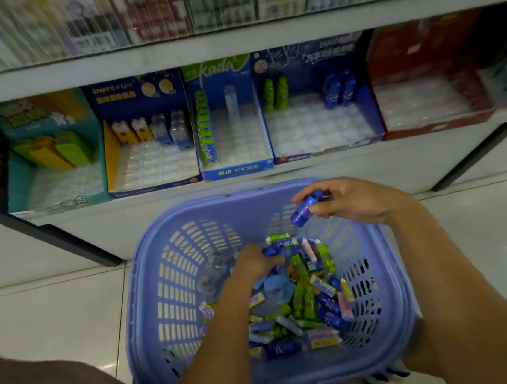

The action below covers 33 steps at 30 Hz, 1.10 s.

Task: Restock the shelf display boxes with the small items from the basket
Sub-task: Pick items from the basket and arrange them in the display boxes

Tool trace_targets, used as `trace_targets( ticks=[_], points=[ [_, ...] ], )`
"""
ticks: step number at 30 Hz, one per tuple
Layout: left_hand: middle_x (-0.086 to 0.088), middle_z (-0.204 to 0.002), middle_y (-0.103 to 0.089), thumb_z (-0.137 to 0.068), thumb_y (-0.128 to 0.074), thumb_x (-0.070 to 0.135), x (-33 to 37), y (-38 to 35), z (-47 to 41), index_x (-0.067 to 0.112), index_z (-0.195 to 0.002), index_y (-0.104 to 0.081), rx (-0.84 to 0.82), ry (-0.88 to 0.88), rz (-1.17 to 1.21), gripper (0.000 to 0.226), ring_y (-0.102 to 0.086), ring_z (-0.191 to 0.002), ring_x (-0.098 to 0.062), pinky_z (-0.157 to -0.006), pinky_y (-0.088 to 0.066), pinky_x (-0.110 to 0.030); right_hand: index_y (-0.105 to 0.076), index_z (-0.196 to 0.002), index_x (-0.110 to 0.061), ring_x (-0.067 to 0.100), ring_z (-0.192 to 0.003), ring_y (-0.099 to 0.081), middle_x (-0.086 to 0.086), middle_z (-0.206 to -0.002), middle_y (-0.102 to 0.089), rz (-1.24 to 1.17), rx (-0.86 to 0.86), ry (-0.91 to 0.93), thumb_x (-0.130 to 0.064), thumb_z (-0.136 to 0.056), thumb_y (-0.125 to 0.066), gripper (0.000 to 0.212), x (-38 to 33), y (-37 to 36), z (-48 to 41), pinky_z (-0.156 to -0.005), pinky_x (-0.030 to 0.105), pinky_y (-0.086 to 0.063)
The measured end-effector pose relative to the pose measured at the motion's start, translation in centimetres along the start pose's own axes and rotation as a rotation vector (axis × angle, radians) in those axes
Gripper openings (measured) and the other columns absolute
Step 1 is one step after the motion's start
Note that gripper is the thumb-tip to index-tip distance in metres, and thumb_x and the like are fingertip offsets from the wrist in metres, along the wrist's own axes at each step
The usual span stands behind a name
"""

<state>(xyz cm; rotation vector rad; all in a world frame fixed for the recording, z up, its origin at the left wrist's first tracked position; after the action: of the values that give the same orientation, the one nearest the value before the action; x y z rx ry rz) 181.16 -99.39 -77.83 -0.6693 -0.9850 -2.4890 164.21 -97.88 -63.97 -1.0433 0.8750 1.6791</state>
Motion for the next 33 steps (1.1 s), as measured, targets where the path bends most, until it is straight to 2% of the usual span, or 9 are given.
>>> trace_targets(
  ticks=[3, 5, 8, 10, 14, 19, 25, 30, 33],
  points=[
    [-0.003, -0.065, -0.065, -0.083, -0.070, 0.032, 5.5, 2.2, 1.8, 0.012, -0.075, -0.063, -0.078, -0.085, 0.442, 0.022, -0.042, -0.044, -0.009, -0.038, -0.034, -0.016, -0.066, -0.100, -0.016, 0.007, -0.070, -0.059, 0.003, -0.086, -0.068, -0.030, 0.207, 0.142, -0.005, -0.082, -0.067, 0.021, -3.7, 3.3, 1.5, -0.063, 0.014, -0.049],
    [-0.005, -0.082, -0.075, -0.088, -0.064, 0.026, 9.0, 3.8, 3.6, 0.014, -0.086, -0.062, -0.152, -0.170, 0.734, 0.012, -0.032, -0.044, -0.008, -0.036, -0.028, -0.014, -0.067, -0.090, -0.014, 0.005, -0.056, -0.056, -0.002, -0.070, -0.068, -0.042, 0.304, 0.204, -0.016, -0.077, -0.071, 0.014, -5.6, 4.8, 2.5, -0.055, 0.015, -0.047],
    [-0.010, -0.093, -0.075, -0.093, -0.057, 0.021, 13.0, 5.7, 5.5, 0.015, -0.086, -0.055, -0.196, -0.286, 0.968, 0.009, -0.029, -0.042, -0.005, -0.037, -0.023, -0.014, -0.064, -0.081, -0.012, 0.006, -0.046, -0.048, -0.006, -0.056, -0.060, -0.029, 0.372, 0.232, -0.033, -0.069, -0.071, 0.026, -6.9, 6.0, 3.5, -0.046, 0.015, -0.040],
    [-0.012, -0.093, -0.073, -0.091, -0.059, 0.023, 15.2, 6.0, 6.2, 0.015, -0.086, -0.056, -0.202, -0.325, 0.971, 0.011, -0.031, -0.041, -0.005, -0.036, -0.025, -0.014, -0.060, -0.077, -0.013, 0.008, -0.045, -0.048, -0.005, -0.053, -0.058, -0.022, 0.423, 0.245, -0.038, -0.065, -0.072, 0.030, -7.2, 6.8, 4.0, -0.043, 0.016, -0.040],
    [0.000, -0.068, -0.061, -0.085, -0.069, 0.025, 17.9, 5.6, 6.3, 0.017, -0.075, -0.062, -0.148, -0.342, 0.868, 0.014, -0.035, -0.043, -0.005, -0.038, -0.023, -0.015, -0.056, -0.078, -0.009, 0.010, -0.043, -0.052, -0.003, -0.053, -0.060, -0.075, 0.507, 0.272, -0.035, -0.064, -0.075, 0.035, -7.5, 8.2, 4.3, -0.041, 0.018, -0.042],
    [-0.007, -0.096, -0.074, -0.083, -0.071, 0.032, 19.8, 4.8, 5.5, 0.015, -0.097, -0.070, -0.140, -0.346, 0.829, 0.023, -0.031, -0.049, -0.007, -0.043, -0.025, -0.017, -0.061, -0.090, -0.006, 0.012, -0.047, -0.054, 0.007, -0.068, -0.062, -0.117, 0.631, 0.263, -0.017, -0.082, -0.069, 0.016, -7.7, 10.3, 5.0, -0.047, 0.021, -0.047],
    [-0.005, -0.093, -0.075, -0.084, -0.069, 0.032, 22.0, 6.2, 3.7, 0.014, -0.103, -0.065, -0.053, -0.340, 0.918, 0.026, -0.036, -0.047, -0.004, -0.042, -0.027, -0.017, -0.065, -0.101, -0.014, 0.011, -0.066, -0.067, 0.005, -0.086, -0.064, -0.165, 0.590, 0.322, -0.006, -0.088, -0.062, 0.015, -9.5, 12.6, 4.7, -0.067, 0.018, -0.057],
    [-0.007, -0.092, -0.075, -0.090, -0.064, 0.027, 22.6, 7.3, 2.5, 0.012, -0.103, -0.062, 0.037, -0.305, 0.826, 0.021, -0.037, -0.052, -0.009, -0.044, -0.031, -0.018, -0.067, -0.101, -0.010, 0.015, -0.073, -0.063, 0.008, -0.086, -0.068, 0.309, 0.938, 0.247, -0.018, -0.079, -0.075, 0.025, -11.3, 19.2, 2.7, -0.065, 0.016, -0.052],
    [-0.016, -0.103, -0.072, -0.091, -0.063, 0.024, 22.0, 7.2, 2.0, 0.010, -0.097, -0.063, 0.069, -0.271, 0.783, 0.015, -0.038, -0.052, -0.010, -0.046, -0.032, -0.020, -0.066, -0.106, -0.010, 0.016, -0.083, -0.060, 0.009, -0.099, -0.070, 0.633, 0.897, 0.110, -0.027, -0.081, -0.073, 0.031, -11.1, 21.1, -0.1, -0.069, 0.020, -0.041]
  ],
)
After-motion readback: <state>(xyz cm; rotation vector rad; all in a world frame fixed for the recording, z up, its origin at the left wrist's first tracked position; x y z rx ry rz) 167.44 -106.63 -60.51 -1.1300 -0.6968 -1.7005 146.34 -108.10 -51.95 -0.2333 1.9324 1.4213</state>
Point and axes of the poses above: each hand's wrist, its own z-axis away from the middle knuckle, its own y-axis out of the back of the hand, x = y × z, the point moved 9 cm from there along -z, towards the middle knuckle
